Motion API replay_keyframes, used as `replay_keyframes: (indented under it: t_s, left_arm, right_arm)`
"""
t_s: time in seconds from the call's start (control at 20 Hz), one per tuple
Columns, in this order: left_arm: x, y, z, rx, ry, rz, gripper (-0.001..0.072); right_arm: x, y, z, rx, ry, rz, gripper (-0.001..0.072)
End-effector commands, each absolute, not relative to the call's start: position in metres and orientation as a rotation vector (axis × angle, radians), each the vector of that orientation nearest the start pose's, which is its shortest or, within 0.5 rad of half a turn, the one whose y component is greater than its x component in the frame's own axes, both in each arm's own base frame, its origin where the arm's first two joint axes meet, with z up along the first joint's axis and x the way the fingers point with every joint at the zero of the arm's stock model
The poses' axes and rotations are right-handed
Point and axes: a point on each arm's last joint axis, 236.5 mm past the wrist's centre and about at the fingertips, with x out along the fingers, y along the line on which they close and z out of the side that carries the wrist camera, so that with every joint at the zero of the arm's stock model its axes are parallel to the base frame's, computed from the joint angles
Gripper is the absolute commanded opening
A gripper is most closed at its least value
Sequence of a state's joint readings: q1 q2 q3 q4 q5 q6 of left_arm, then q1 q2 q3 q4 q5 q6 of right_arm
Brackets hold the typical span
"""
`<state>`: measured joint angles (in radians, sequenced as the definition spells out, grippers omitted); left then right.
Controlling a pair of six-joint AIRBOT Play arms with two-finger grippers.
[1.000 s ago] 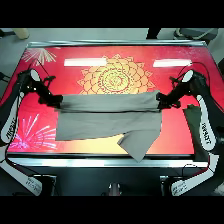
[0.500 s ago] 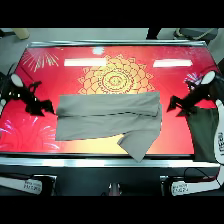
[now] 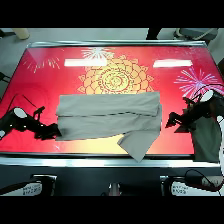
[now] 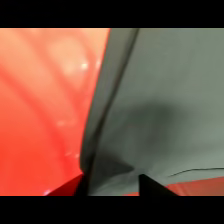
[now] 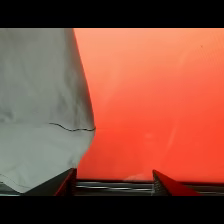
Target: Fold the shirts.
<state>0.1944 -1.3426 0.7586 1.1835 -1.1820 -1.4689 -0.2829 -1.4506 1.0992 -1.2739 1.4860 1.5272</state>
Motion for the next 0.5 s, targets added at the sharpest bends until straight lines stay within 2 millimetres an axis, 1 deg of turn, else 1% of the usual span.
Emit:
replay_keyframes:
  t_s: [0.0, 0.05, 0.1, 0.2, 0.25, 0.3, 0.4, 0.45]
  left_arm:
    - [0.271, -0.035, -0.118, -0.546, 1.607, -0.052, 0.0144]
    - [0.27, -0.036, -0.117, -0.543, 1.608, -0.055, 0.0051]
    - [0.27, -0.038, -0.117, -0.535, 1.608, -0.069, 0.0022]
    - [0.27, -0.041, -0.116, -0.527, 1.608, -0.083, 0.0021]
    - [0.27, -0.042, -0.115, -0.519, 1.607, -0.091, 0.0021]
    - [0.27, -0.042, -0.113, -0.515, 1.603, -0.097, 0.0021]
    - [0.271, -0.041, -0.109, -0.51, 1.589, -0.098, 0.0021]
    - [0.272, -0.041, -0.108, -0.508, 1.584, -0.099, 0.0021]
  right_arm:
    - [0.288, -0.01, -0.06, 0.513, 1.766, 0.039, 0.0493]
    - [0.283, -0.007, -0.063, 0.507, 1.78, 0.05, 0.0496]
    - [0.273, 0.001, -0.069, 0.487, 1.807, 0.075, 0.0513]
    - [0.253, 0.027, -0.089, 0.445, 1.859, 0.133, 0.0535]
    - [0.248, 0.041, -0.097, 0.444, 1.86, 0.159, 0.0539]
    - [0.248, 0.054, -0.105, 0.463, 1.842, 0.172, 0.0539]
    - [0.251, 0.075, -0.112, 0.554, 1.804, 0.19, 0.0539]
    - [0.253, 0.081, -0.114, 0.597, 1.786, 0.189, 0.0534]
